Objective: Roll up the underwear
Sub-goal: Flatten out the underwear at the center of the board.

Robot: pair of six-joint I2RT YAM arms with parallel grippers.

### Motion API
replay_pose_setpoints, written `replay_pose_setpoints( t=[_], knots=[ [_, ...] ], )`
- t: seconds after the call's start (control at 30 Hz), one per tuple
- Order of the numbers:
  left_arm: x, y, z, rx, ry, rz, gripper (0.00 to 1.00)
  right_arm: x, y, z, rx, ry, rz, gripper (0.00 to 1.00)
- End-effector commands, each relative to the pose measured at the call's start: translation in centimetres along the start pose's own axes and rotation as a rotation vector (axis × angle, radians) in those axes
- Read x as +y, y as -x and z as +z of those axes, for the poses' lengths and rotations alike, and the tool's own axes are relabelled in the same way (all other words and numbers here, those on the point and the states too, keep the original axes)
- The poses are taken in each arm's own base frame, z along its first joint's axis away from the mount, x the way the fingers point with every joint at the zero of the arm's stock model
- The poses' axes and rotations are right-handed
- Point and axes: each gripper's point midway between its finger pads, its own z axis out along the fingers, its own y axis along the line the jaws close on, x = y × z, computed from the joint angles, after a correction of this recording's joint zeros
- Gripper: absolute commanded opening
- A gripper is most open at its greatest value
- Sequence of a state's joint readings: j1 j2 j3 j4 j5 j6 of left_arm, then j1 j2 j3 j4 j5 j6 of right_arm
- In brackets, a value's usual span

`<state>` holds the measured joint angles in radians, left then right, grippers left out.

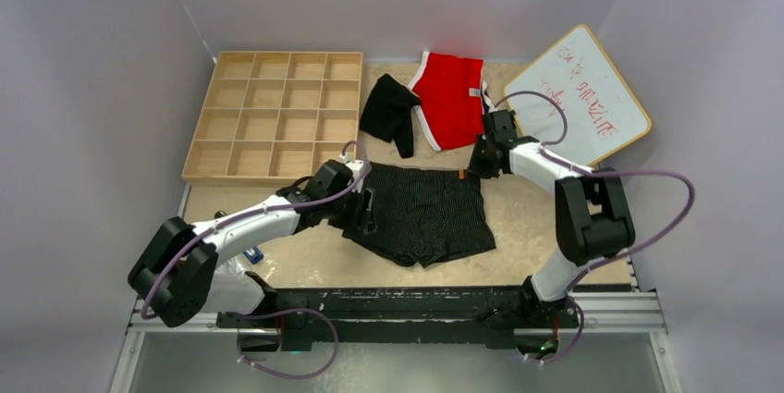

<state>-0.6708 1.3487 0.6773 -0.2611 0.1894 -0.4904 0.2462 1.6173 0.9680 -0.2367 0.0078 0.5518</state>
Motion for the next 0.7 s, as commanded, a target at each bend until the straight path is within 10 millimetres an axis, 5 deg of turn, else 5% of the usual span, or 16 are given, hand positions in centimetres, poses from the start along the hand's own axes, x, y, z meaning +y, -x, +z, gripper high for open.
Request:
replay_pose_setpoints(
  t=[0.0,0.1,0.2,0.43,0.67],
  knots=[
    [0.2,0.0,-1.4,-0.073,0.02,-0.082,0.62,-1.5,1.7,2.5,-0.009,-0.09,-0.087,0.18],
    [0.9,-0.1,-2.1,-0.109,0.053,-0.126,0.64,-2.2,1.8,3.5,0.014,-0.13,-0.126,0.18],
    [1.8,-0.2,-2.7,-0.146,0.098,-0.16,0.69,-0.3,2.2,2.8,0.035,-0.028,-0.189,0.22],
    [3.7,0.2,-3.5,-0.205,0.198,-0.236,0.8,4.5,4.2,-3.1,-0.026,0.2,-0.277,0.52],
    [5.3,-0.1,-2.5,-0.131,0.193,-0.257,0.76,9.2,3.4,-7.9,-0.162,0.302,-0.273,0.68]
  ],
)
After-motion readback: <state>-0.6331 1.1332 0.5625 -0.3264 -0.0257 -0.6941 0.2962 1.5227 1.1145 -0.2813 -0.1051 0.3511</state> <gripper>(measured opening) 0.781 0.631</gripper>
